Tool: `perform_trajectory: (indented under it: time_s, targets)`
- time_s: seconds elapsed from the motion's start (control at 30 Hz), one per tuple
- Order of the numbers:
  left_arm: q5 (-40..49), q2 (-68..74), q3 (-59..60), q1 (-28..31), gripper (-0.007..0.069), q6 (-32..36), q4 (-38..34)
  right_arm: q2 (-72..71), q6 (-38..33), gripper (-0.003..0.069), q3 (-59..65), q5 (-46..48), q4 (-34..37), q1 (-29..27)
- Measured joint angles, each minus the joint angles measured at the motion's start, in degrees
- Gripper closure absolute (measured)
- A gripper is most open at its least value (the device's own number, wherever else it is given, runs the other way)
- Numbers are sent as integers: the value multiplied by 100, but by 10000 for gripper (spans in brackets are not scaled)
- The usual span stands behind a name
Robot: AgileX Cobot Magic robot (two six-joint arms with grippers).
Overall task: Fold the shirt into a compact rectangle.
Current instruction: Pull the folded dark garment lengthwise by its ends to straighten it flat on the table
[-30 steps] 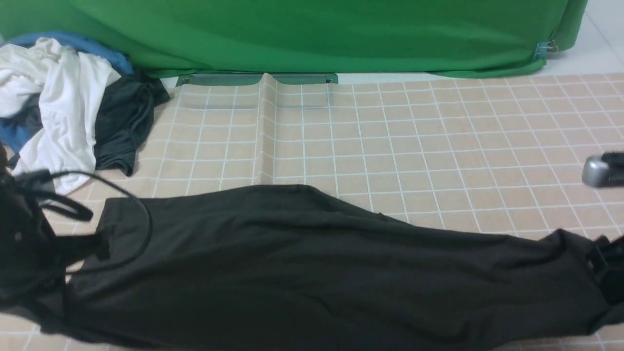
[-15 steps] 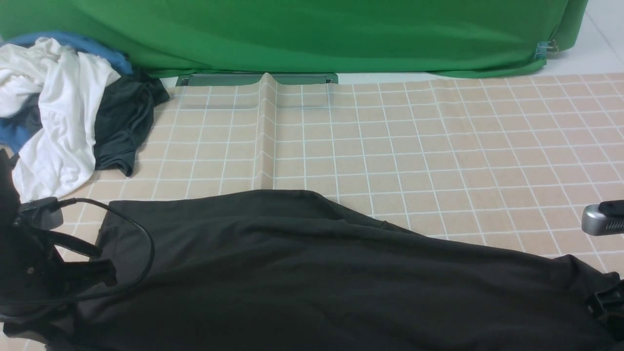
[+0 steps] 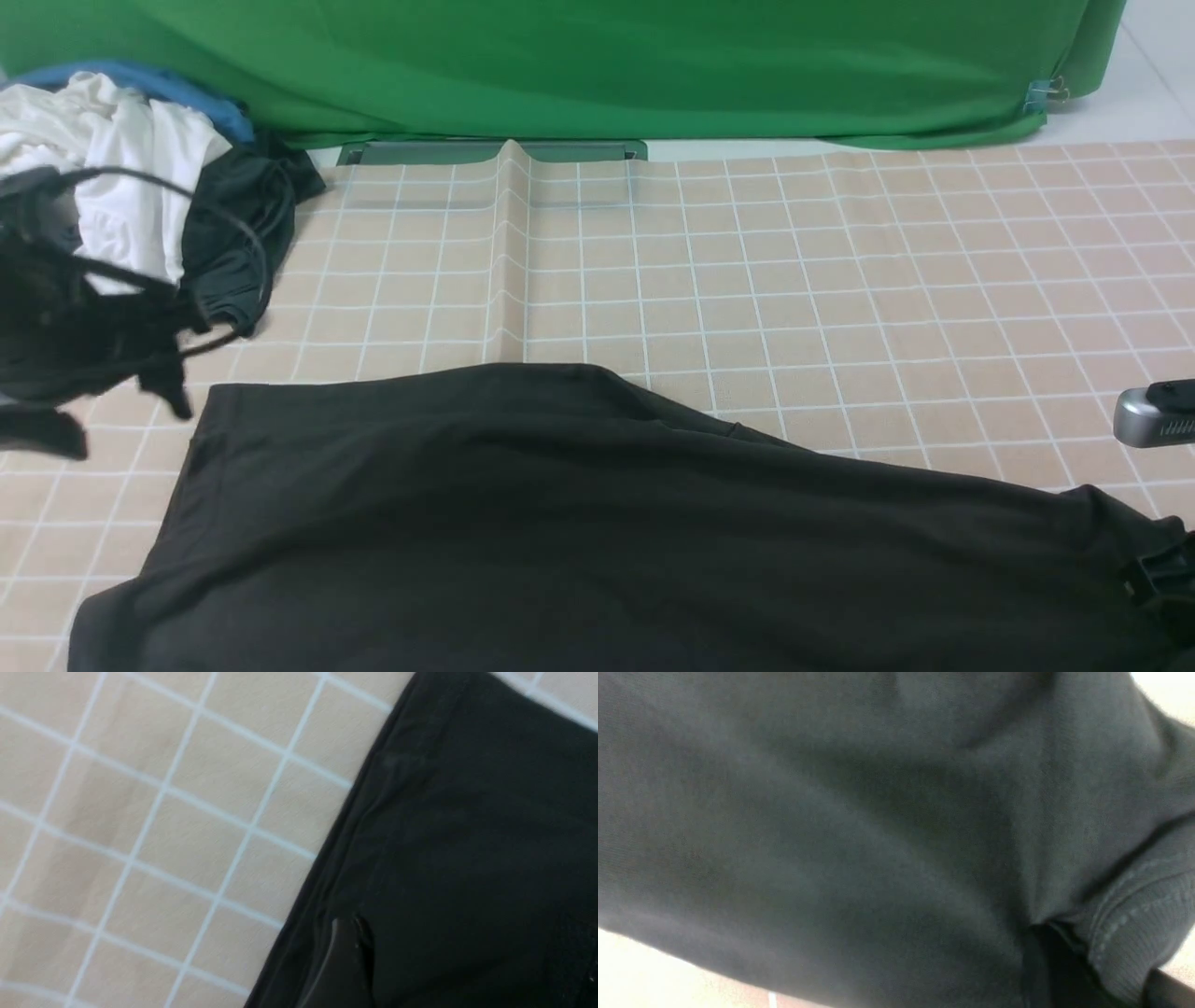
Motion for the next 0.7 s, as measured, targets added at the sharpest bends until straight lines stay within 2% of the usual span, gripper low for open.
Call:
perform_trajectory:
  time_s: [0.27, 0.6, 0.7]
  targets:
    - [-813, 1185, -21, 0, 134, 510, -162, 0, 11, 616, 4, -23, -2, 0]
    - [-1339, 1751, -21, 0, 290, 587, 29, 0, 18, 616, 11, -24, -2, 0]
    - [-1424, 1786, -21, 0, 372, 587, 54, 0, 18, 616, 11, -31, -2, 0]
